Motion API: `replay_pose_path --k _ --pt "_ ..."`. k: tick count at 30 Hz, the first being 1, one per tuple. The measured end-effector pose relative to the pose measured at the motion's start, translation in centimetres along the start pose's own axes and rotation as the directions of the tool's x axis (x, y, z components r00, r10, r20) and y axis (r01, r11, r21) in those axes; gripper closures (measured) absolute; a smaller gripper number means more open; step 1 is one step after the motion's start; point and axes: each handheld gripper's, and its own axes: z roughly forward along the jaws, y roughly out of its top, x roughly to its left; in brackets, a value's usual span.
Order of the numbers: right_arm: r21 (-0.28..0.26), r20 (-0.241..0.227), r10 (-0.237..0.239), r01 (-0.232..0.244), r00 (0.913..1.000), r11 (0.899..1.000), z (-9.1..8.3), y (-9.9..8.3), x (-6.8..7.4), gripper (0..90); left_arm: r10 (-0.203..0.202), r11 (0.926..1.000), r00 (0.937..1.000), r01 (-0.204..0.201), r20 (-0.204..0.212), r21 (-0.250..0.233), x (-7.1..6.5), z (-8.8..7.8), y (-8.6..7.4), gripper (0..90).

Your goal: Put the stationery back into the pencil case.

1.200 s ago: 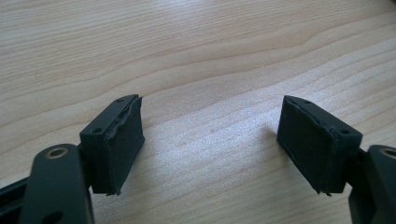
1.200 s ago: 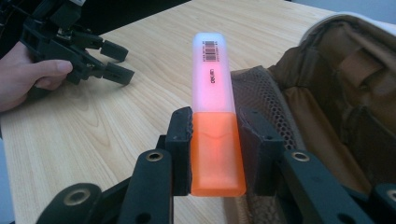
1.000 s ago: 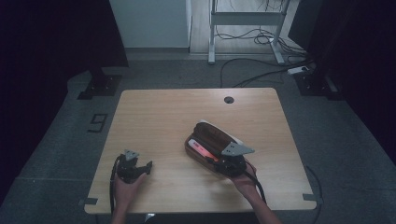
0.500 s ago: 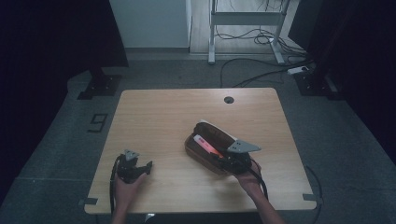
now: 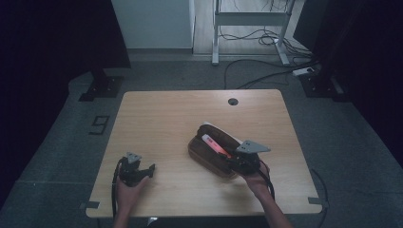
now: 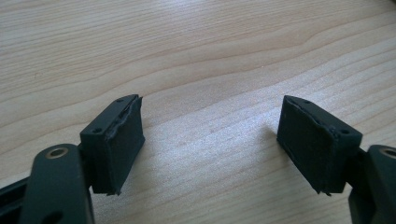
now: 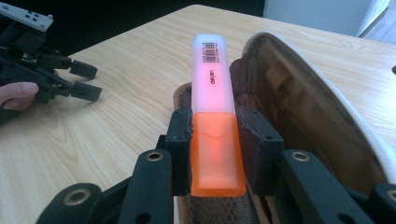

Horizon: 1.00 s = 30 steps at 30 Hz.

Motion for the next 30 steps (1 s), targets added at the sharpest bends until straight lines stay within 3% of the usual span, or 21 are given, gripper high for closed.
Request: replay_pose_path --k 21,27,30 --pt "0.002 0.021 0.001 -0.001 0.9998 1.0 0.1 -0.1 -2.7 65.6 0.0 1.0 1.0 0.0 0.0 0.001 0.0 0.0 0.0 22.5" --pt "0.013 0.024 -0.008 0.008 0.9997 1.0 0.5 -0.2 -2.9 65.5 0.0 1.0 1.0 0.0 0.0 0.0 0.0 0.0 0.0 22.5" --pt "0.031 0.042 -0.039 0.038 0.9983 0.999 0.8 -0.3 -2.7 65.1 0.0 1.0 1.0 0.0 0.0 0.0 0.0 0.0 0.0 22.5"
